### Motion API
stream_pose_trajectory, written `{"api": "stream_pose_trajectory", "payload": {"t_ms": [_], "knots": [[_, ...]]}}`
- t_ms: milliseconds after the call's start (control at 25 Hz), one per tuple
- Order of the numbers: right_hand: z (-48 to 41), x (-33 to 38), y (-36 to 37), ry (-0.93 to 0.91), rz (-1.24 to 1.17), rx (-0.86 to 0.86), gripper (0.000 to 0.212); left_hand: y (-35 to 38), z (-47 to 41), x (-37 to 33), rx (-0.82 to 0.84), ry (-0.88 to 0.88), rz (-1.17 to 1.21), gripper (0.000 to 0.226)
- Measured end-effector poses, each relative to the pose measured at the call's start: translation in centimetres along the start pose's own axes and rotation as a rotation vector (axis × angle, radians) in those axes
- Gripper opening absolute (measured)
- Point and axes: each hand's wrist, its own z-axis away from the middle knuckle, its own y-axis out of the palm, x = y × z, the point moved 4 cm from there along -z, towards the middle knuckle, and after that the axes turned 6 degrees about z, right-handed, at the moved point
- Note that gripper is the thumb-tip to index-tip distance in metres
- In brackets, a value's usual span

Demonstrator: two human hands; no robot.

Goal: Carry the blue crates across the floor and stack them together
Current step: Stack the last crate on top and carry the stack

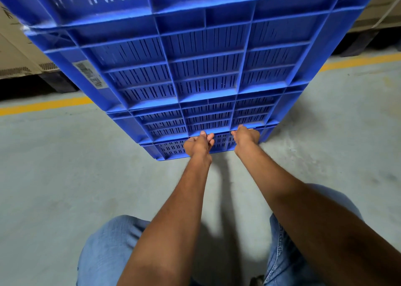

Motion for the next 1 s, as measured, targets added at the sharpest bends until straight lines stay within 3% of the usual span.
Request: {"api": "stream_pose_trajectory", "payload": {"t_ms": [240,320,440,520,600,680,760,840,920,1000], "knots": [[3.2,0.7,-0.8,0.091,0.017,-0.005,0.011,-0.2,1.9,-0.8,-0.061,-0.061,-0.002,0.012],[7.3,1.9,-1.9,0.053,0.027,-0.137,0.009,-1.1,4.3,-2.6,-0.147,-0.016,-0.038,0.013],[14.9,6.9,-2.6,-0.564,0.154,-0.213,0.029,-1.5,9.7,-9.0,-0.116,0.457,-0.199,0.007],[19.3,10.8,-2.8,-0.897,0.215,-0.244,0.03,-0.1,13.3,-13.5,0.006,0.763,-0.444,0.022],[21.4,14.1,-3.0,-1.027,0.296,-0.297,0.026,1.3,15.1,-17.0,0.009,0.91,-0.678,0.031],[22.1,16.3,-3.4,-1.009,0.457,-0.298,0.023,2.2,16.4,-19.4,-0.033,0.984,-0.884,0.034],[23.0,17.6,-4.7,-0.957,0.573,-0.222,0.022,2.1,18.6,-20.9,-0.058,0.964,-0.955,0.035],[26.0,19.7,-6.1,-1.061,0.554,-0.21,0.022,1.1,21.6,-23.3,-0.11,0.903,-0.857,0.036],[29.8,21.6,-6.2,-1.195,0.531,-0.165,0.022,0.5,23.8,-25.8,-0.127,0.746,-0.617,0.044],[32.5,23.2,-4.9,-1.133,0.532,-0.063,0.022,1.2,24.4,-27.7,-0.045,0.477,-0.288,0.048]]}}
